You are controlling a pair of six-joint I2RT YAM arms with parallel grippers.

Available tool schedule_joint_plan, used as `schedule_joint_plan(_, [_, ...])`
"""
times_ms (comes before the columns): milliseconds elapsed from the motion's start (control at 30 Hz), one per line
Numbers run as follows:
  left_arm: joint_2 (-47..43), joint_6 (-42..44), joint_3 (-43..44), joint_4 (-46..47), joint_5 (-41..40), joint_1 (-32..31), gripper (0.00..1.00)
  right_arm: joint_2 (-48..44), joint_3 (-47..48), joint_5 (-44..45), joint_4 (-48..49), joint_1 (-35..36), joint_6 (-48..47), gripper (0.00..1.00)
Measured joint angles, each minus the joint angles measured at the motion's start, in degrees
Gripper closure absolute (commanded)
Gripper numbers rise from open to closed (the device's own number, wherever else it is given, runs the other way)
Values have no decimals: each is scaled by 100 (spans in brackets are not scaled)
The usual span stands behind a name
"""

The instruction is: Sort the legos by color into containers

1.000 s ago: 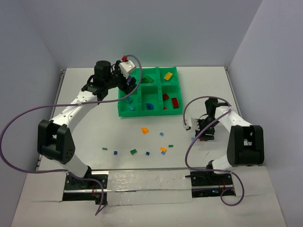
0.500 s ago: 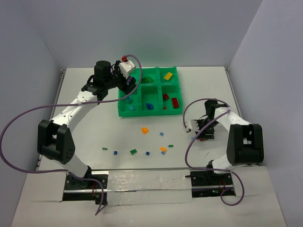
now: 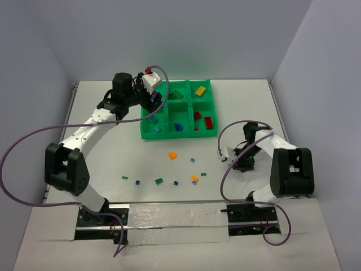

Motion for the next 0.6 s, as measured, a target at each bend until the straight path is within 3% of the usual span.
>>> schedule_joint_plan(333, [95,-1,31,-94,-2,0,11,10,-2,-53,49,0,152,81])
schedule_joint_plan(600, [138,-96,68,-89,-86,0,1,94,402,-285,-69,0,364,93])
